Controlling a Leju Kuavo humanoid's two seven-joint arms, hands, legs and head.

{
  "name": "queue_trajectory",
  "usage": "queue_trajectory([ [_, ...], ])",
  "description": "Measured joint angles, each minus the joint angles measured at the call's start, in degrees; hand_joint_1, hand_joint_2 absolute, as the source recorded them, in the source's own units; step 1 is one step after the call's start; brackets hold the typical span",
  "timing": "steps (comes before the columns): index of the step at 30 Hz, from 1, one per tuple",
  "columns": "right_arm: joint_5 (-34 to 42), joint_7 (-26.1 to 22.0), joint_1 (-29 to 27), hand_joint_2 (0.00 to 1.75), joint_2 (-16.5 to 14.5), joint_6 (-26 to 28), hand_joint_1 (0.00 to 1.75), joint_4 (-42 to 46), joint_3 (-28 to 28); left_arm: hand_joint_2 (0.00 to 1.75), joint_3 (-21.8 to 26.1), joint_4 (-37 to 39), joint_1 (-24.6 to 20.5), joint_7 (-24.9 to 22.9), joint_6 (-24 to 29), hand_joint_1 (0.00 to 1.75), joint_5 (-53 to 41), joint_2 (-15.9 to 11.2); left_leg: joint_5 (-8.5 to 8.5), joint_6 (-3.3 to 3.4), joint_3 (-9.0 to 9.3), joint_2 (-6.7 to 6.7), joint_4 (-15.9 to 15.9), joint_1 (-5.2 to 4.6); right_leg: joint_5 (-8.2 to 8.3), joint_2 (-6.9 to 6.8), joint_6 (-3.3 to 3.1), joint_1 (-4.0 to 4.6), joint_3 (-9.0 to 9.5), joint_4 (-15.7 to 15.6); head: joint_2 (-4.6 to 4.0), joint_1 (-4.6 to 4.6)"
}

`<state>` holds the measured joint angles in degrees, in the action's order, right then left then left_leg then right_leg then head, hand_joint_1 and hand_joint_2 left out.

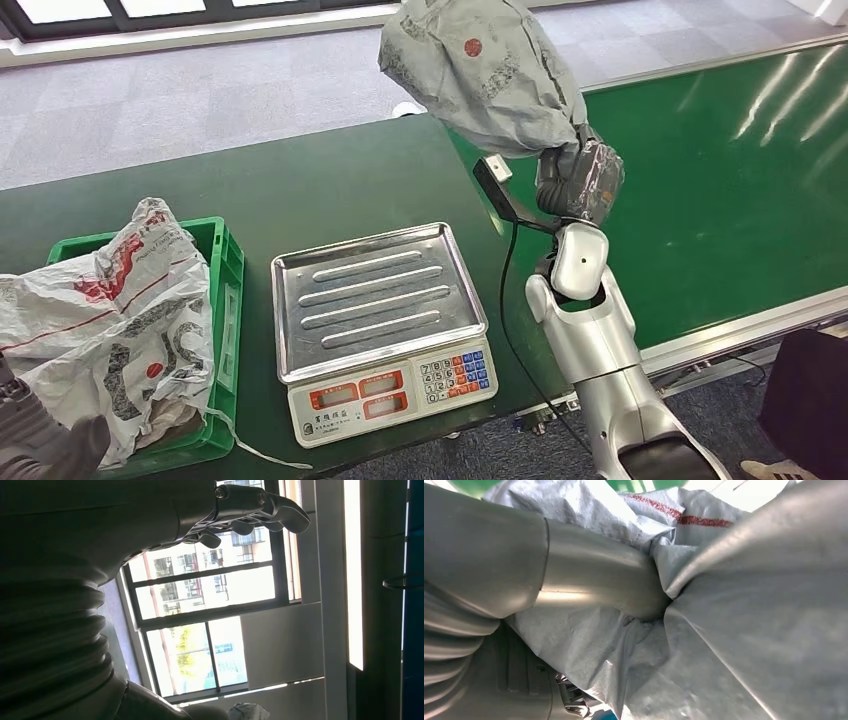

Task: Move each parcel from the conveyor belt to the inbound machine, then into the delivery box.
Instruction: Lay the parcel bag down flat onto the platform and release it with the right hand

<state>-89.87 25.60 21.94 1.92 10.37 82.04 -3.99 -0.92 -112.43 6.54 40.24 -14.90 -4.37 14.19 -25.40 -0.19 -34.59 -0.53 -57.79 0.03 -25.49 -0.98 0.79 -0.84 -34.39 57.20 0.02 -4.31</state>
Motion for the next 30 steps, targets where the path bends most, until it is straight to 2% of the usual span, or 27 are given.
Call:
queue_trajectory([
  [4, 0.34, -12.67, 0.01, 1.75, -3.39, -7.42, 1.75, -0.43, 3.12, 1.75, 0.01, 0.14, -0.27, 0.00, -0.05, 0.00, -0.43, -0.02, -0.03, -0.09, 0.09, -0.20, 0.03, 0.07, 0.00, 0.21, -0.02, 0.05, -0.03, 0.01, 0.00, 0.02],
  [6, 0.09, -16.41, -0.03, 1.75, -5.05, -9.15, 1.75, -1.70, 5.85, 1.75, 0.01, 0.31, -0.40, -0.01, -0.12, 0.00, -0.82, -0.01, 0.00, -0.11, 0.08, -0.16, 0.03, 0.13, -0.03, 0.17, -0.06, 0.12, -0.03, 0.03, 0.00, 0.02],
  [9, 0.38, -19.53, -0.34, 1.75, -7.28, -10.37, 1.75, -4.84, 11.07, 1.75, 0.01, 0.63, -0.48, -0.02, -0.07, 0.00, -0.98, -0.02, 0.01, -0.13, 0.10, -0.14, 0.03, 0.21, -0.07, 0.13, -0.13, 0.20, -0.02, 0.04, 0.00, 0.02],
  [12, 1.49, -20.35, -1.33, 1.75, -8.46, -10.54, 1.75, -8.20, 16.28, 1.75, -0.01, 1.08, -0.55, -0.02, 0.42, 0.00, -0.98, -0.03, 0.00, -0.14, 0.09, -0.13, 0.03, 0.22, -0.09, 0.12, -0.16, 0.21, -0.03, 0.04, 0.00, 0.03],
  [16, 2.84, -20.22, -1.72, 1.75, -8.89, -9.86, 1.75, -11.52, 19.65, 1.75, -0.09, 1.61, -0.58, -0.02, 1.73, 0.00, -1.12, -0.08, -0.01, -0.14, 0.04, -0.08, 0.03, 0.20, -0.09, 0.08, -0.16, 0.19, -0.03, 0.03, 0.00, 0.01],
  [30, 3.59, -20.41, -1.73, 1.75, -8.89, -9.59, 1.75, -14.93, 21.88, 1.75, -0.13, 1.96, -0.56, -0.01, 2.46, 0.00, -1.04, -0.16, -0.03, -0.15, 0.06, -0.08, 0.02, 0.19, -0.09, 0.10, -0.16, 0.19, -0.04, 0.02, 0.00, 0.02],
])
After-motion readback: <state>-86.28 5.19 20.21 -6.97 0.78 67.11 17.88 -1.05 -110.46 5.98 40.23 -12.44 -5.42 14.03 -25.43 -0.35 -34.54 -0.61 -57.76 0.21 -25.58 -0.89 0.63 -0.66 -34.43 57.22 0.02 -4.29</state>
